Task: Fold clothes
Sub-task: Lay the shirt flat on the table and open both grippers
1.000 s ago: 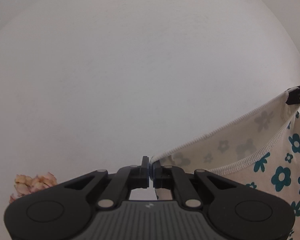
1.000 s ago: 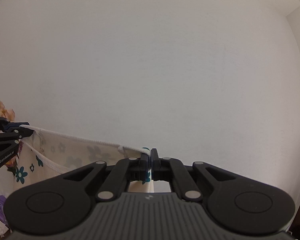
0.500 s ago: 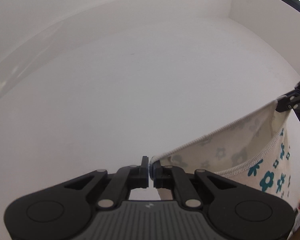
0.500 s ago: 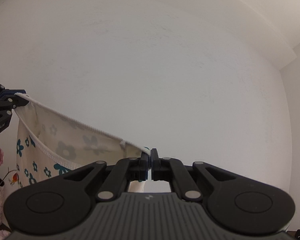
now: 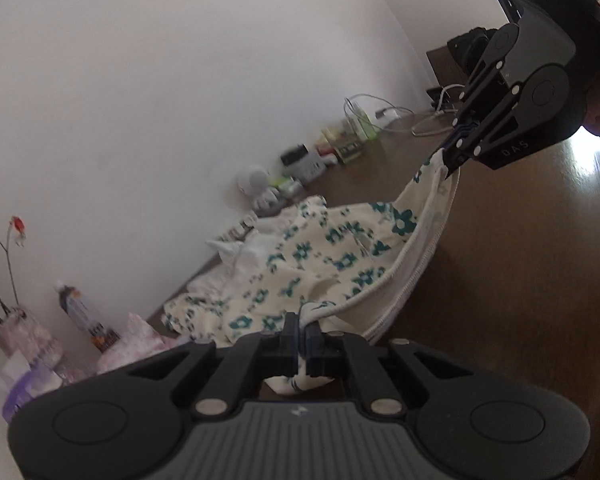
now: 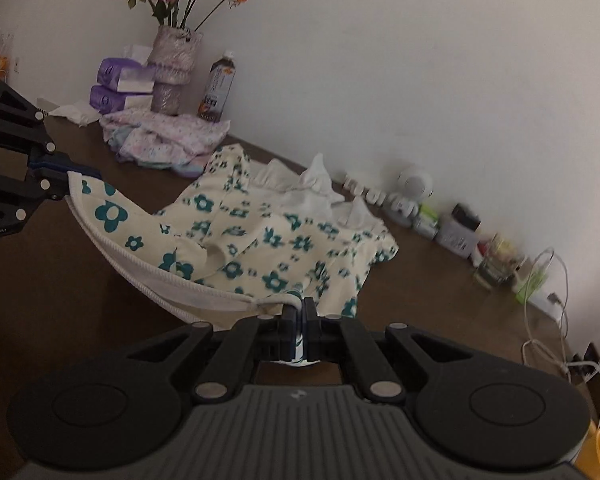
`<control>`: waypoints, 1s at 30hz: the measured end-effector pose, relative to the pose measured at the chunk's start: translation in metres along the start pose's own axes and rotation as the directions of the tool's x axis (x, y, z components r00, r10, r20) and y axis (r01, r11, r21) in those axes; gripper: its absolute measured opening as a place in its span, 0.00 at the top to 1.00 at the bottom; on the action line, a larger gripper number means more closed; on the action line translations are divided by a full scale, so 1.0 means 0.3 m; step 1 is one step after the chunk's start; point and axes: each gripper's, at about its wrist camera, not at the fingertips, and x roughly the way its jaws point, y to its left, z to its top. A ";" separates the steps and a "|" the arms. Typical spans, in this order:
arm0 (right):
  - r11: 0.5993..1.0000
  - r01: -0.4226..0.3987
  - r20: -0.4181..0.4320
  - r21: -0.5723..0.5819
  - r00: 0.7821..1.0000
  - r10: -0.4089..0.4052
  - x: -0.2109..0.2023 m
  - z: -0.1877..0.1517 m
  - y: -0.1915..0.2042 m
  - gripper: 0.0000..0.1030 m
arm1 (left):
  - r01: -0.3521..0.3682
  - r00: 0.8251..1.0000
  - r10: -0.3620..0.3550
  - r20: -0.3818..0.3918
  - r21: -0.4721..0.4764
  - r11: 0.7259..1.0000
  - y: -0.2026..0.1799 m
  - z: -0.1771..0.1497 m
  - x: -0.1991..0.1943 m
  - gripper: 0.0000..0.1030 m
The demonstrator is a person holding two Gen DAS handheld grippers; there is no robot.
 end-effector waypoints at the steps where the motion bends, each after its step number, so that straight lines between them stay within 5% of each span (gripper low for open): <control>1: 1.000 -0.009 -0.012 0.014 1.000 0.009 -0.010 -0.012 -0.010 0.99 | 0.018 1.000 -0.018 -0.016 -0.013 1.000 0.014 0.011 -0.034 0.98; 9: 0.991 -0.070 -0.097 0.112 0.992 0.081 -0.075 -0.082 -0.086 0.98 | 0.139 0.982 -0.149 -0.113 -0.091 0.986 0.043 0.055 -0.306 0.97; 12: 0.987 -0.092 -0.132 0.130 0.985 0.109 -0.072 -0.104 -0.081 0.96 | 0.187 0.968 -0.204 -0.145 -0.124 0.975 0.037 0.036 -0.353 0.88; 15: 0.977 -0.139 -0.165 0.161 0.972 0.166 -0.075 -0.136 -0.085 0.82 | 0.242 0.951 -0.270 -0.148 -0.184 0.953 0.060 0.004 -0.376 0.72; 17: 0.960 -0.181 -0.152 0.215 0.964 0.216 -0.099 -0.151 -0.114 0.61 | 0.267 0.945 -0.299 -0.131 -0.222 0.938 0.095 -0.012 -0.399 0.59; 18: 0.947 -0.203 -0.137 0.248 0.961 0.242 -0.114 -0.155 -0.134 0.60 | 0.274 0.944 -0.308 -0.119 -0.238 0.932 0.115 -0.017 -0.411 0.59; 21: 0.905 -0.231 -0.062 0.358 0.961 0.270 -0.151 -0.150 -0.205 0.59 | 0.267 0.952 -0.299 -0.068 -0.294 0.918 0.188 -0.008 -0.434 0.53; 24: 0.876 -0.211 -0.019 0.433 0.970 0.243 -0.138 -0.136 -0.258 0.56 | 0.227 0.965 -0.259 -0.044 -0.353 0.907 0.244 0.026 -0.405 0.36; 30: 0.840 -0.169 -0.055 0.515 0.972 0.229 0.030 -0.129 -0.248 0.56 | 0.188 0.969 -0.241 -0.062 -0.449 0.874 0.284 0.098 -0.241 0.36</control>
